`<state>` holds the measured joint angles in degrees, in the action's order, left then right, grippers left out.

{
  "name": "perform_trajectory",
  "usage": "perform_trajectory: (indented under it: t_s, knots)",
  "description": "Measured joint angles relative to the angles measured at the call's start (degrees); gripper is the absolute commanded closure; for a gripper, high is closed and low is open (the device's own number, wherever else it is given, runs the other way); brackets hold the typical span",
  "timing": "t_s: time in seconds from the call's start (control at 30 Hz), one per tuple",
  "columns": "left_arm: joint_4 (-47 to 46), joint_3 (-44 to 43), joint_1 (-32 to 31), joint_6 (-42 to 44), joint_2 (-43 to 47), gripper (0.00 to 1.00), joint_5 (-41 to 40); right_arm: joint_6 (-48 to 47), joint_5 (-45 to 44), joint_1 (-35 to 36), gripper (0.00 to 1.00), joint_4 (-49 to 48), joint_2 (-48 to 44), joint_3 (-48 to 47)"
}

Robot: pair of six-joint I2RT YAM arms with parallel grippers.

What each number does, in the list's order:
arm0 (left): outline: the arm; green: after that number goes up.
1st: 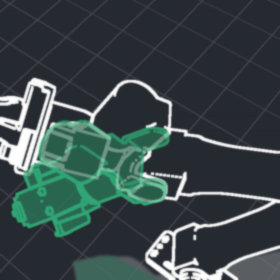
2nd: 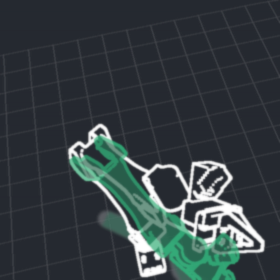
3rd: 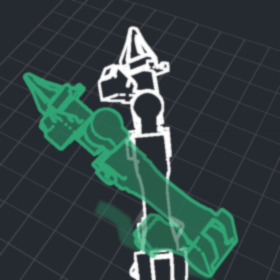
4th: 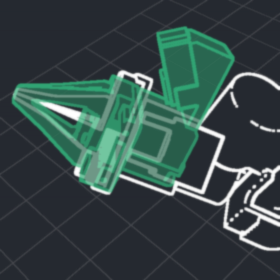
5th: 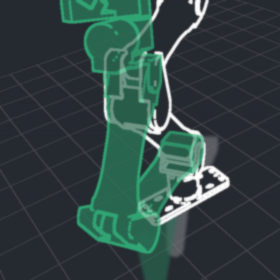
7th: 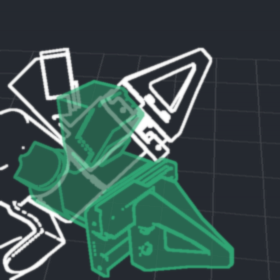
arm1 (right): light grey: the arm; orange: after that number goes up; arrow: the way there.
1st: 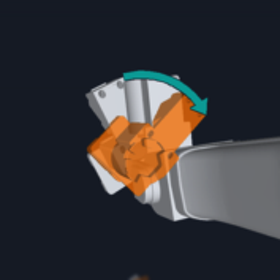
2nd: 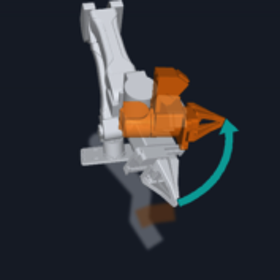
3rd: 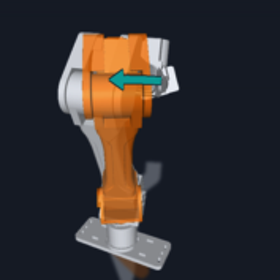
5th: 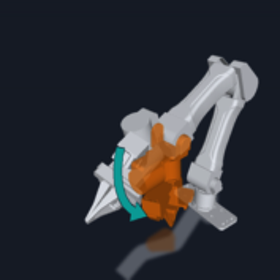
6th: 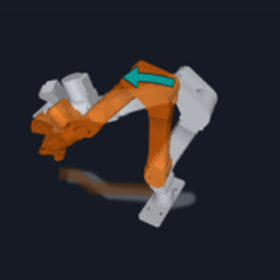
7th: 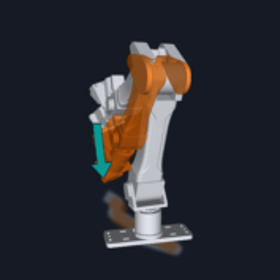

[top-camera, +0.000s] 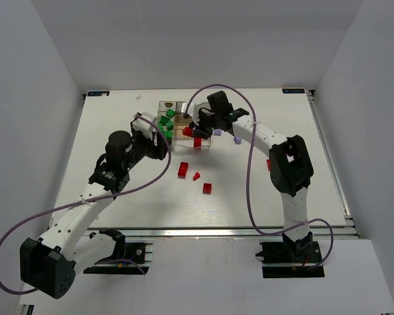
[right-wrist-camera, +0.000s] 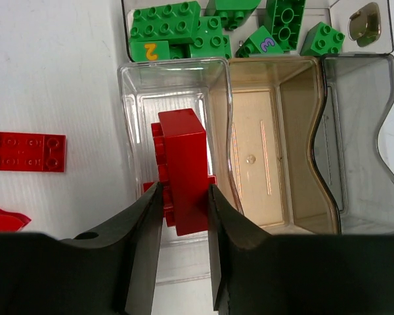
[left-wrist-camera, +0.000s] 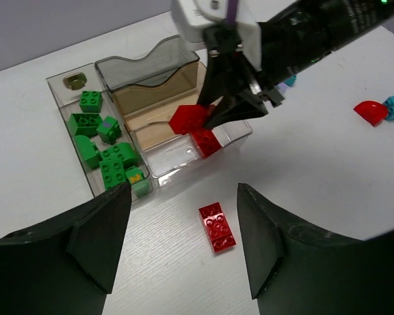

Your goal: Sort the legos into containers by color

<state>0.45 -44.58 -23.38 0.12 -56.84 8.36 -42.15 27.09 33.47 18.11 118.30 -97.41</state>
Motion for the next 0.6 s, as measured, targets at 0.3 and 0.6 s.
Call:
perform_trajectory:
  t_s: [0.3,0.6]
  knots:
    - [-3.2,0.2,0.0,0.5,-2.3,0.62,8.3,3.5,-0.8,0.2,0.4,-0.3,0.6,-1.6]
    - [-4.4,0.2,-0.4,-3.2,-11.4,0.48,14.1,19.5,-6.4,-1.9,0.11,-12.7,-24.7,23.6]
